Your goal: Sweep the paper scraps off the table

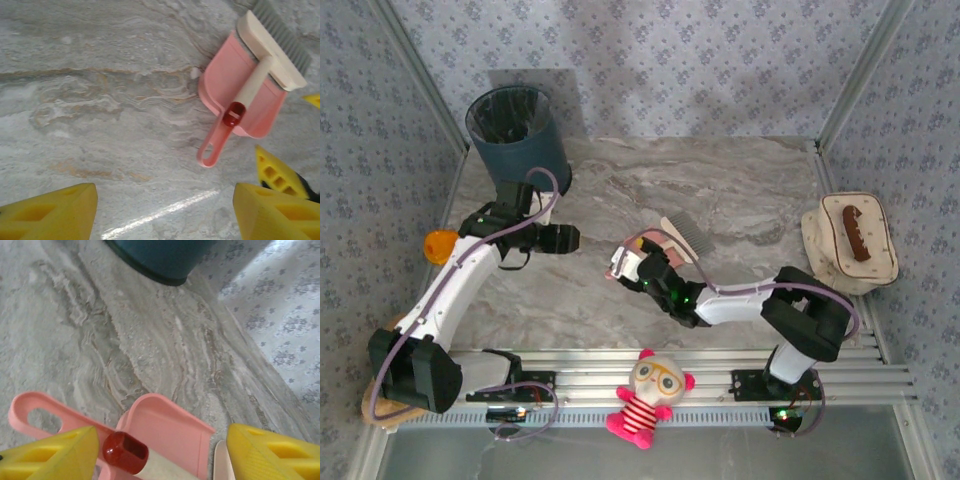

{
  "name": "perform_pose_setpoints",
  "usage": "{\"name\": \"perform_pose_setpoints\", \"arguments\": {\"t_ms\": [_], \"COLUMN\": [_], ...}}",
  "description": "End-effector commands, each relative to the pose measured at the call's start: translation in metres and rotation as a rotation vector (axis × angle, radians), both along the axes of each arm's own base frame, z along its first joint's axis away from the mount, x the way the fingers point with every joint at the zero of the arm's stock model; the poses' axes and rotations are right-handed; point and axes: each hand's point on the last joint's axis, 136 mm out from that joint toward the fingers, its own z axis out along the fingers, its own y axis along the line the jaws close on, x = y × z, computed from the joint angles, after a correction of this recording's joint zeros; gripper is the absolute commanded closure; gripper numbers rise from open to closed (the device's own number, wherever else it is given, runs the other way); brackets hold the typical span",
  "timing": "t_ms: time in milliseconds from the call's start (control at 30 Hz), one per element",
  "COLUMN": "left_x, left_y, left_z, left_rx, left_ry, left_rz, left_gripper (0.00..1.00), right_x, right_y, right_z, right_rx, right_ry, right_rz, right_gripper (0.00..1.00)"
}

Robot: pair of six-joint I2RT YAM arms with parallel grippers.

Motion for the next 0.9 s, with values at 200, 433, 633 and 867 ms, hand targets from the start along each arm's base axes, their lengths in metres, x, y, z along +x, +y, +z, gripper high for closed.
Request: {"name": "perform_pose_setpoints", "arguments": {"t_ms": [200, 433, 633, 867], "left_x": [0.035, 0.06, 0.071, 0.075], "left_y": [0.038, 0.063, 0.075, 0.086], "left_z": [0.015, 0.016, 0.025, 0.019], "left_rx": [0.067, 0.183, 0.257, 0.332], "left_ry": [-0.185, -0.379, -0.549, -0.663], "left_rz": [0.285, 0.361, 0.371, 0.37], "left_gripper": [0.27, 0.26, 0.26, 0.25], "right_x": [0.029, 0.042, 0.057, 0.071], "right_y": [-0.046, -0.082, -0.113, -0.152], "right_z": [0.048, 0.07, 0.077, 0.073], "right_rx": [0.195, 0.175, 0.114, 0.068], "right_ry": [-0.184, -0.336, -0.4, -0.408], "right_rz": [-0.301, -0.497, -0.596, -0.677], "right_gripper": [0.29, 0.27, 0.24, 0.22]}}
